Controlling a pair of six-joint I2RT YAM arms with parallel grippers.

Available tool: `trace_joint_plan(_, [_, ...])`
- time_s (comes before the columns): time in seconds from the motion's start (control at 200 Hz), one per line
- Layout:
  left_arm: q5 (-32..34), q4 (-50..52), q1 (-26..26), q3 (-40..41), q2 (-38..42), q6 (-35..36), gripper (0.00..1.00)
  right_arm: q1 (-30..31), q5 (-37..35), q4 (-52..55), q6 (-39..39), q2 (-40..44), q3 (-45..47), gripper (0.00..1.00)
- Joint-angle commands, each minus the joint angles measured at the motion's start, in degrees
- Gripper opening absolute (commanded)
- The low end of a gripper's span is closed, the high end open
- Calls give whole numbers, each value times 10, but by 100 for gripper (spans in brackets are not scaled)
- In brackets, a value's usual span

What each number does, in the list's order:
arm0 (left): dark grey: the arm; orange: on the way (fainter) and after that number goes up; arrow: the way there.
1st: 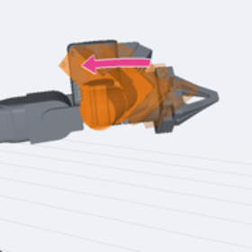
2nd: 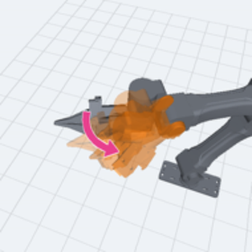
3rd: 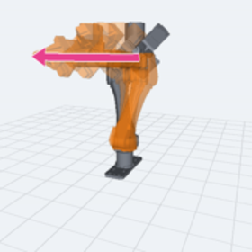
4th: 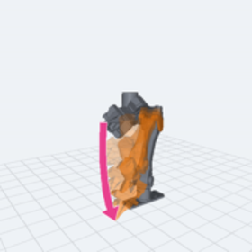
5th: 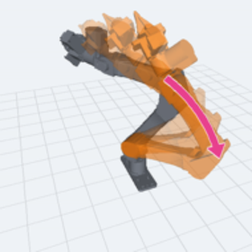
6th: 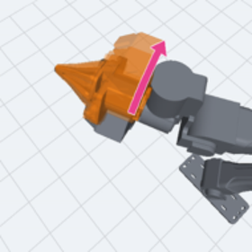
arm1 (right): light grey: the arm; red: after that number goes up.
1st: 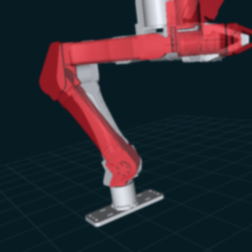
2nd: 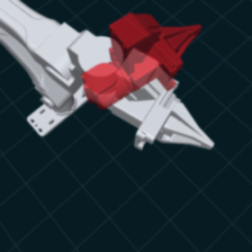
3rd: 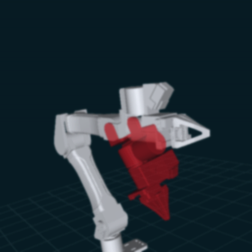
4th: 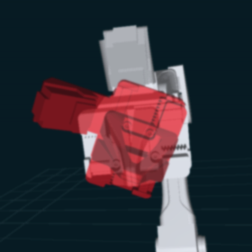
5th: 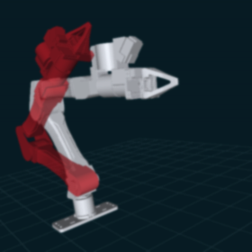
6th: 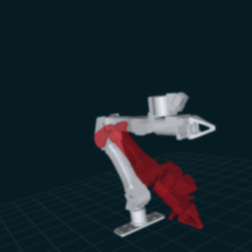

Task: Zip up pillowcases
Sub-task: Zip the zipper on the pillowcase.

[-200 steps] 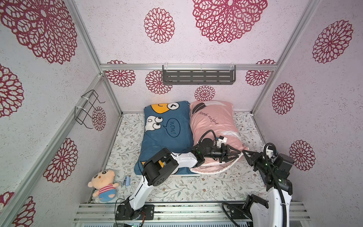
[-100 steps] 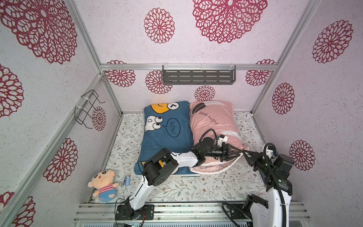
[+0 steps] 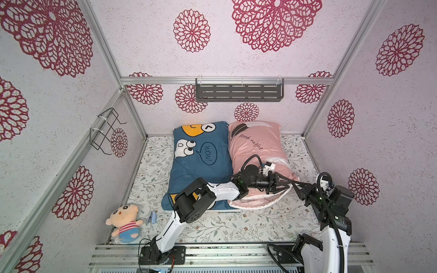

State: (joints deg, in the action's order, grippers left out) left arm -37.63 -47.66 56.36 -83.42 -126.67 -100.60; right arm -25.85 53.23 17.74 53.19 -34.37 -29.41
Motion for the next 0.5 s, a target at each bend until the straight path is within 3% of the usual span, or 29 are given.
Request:
trace_joint_plan(0.0, [1,1,1,-11,-8,-1,43,-1,34,-29,3,11,1,0])
trace_joint_plan(0.495, [7,-13,-1,5,0,-6,32,-2,6,1,-24,2,2,0])
